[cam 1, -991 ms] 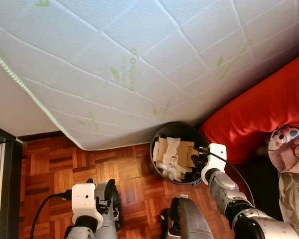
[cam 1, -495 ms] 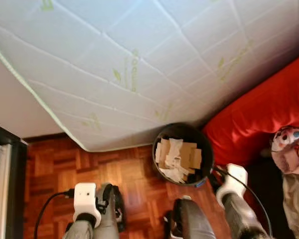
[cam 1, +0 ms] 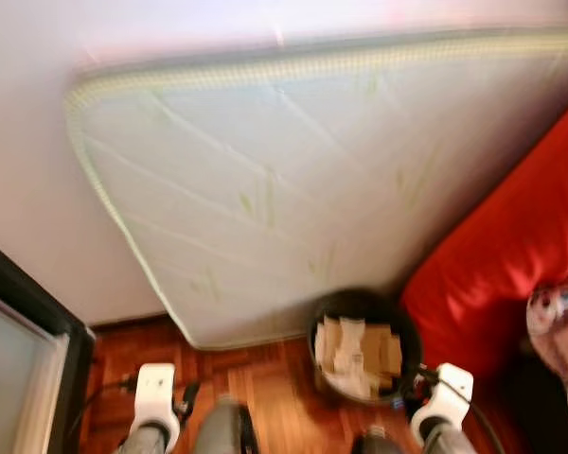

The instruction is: Clean up the room

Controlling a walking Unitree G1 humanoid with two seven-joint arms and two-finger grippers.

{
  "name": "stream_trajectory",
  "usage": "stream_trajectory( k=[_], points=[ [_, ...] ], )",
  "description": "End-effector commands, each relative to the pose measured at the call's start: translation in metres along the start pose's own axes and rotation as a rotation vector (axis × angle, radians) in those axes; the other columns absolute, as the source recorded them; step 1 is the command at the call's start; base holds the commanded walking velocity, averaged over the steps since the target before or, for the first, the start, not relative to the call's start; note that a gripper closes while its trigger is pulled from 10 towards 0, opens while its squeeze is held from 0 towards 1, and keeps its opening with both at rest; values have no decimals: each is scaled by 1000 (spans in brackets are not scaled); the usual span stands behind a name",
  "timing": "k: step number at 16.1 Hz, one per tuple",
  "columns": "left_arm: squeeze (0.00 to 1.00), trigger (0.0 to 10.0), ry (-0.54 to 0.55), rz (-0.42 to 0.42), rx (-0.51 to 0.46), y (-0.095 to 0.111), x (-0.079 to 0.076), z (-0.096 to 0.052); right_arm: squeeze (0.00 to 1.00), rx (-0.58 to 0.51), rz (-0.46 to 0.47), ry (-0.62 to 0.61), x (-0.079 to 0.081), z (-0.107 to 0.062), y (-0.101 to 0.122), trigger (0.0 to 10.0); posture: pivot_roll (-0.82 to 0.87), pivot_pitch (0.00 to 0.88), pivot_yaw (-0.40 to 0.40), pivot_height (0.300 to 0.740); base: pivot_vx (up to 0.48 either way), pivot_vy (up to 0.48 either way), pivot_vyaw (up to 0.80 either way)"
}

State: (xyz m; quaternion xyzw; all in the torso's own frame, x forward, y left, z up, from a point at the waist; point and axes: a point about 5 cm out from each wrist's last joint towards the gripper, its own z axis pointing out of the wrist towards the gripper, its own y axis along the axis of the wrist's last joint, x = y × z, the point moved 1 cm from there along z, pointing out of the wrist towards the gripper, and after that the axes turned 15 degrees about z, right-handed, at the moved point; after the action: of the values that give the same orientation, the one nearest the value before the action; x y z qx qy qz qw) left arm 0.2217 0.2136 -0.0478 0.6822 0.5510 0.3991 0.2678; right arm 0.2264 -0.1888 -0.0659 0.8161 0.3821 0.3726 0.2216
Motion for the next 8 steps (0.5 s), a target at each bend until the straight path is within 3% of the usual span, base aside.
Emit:
stream_trajectory(
  k=[1,8],
  points=[
    [0,10000,4,-12,60,-13,0,-2,0,57,-43,-11,-2,-2,-10,10000,60,0,-20,723,0,0,0],
    [0,10000,-14,-54,237,-43,-14,-7,0,187,-216,-23,-7,-8,-31,10000,70,0,-68,740,0,0,0]
  ],
)
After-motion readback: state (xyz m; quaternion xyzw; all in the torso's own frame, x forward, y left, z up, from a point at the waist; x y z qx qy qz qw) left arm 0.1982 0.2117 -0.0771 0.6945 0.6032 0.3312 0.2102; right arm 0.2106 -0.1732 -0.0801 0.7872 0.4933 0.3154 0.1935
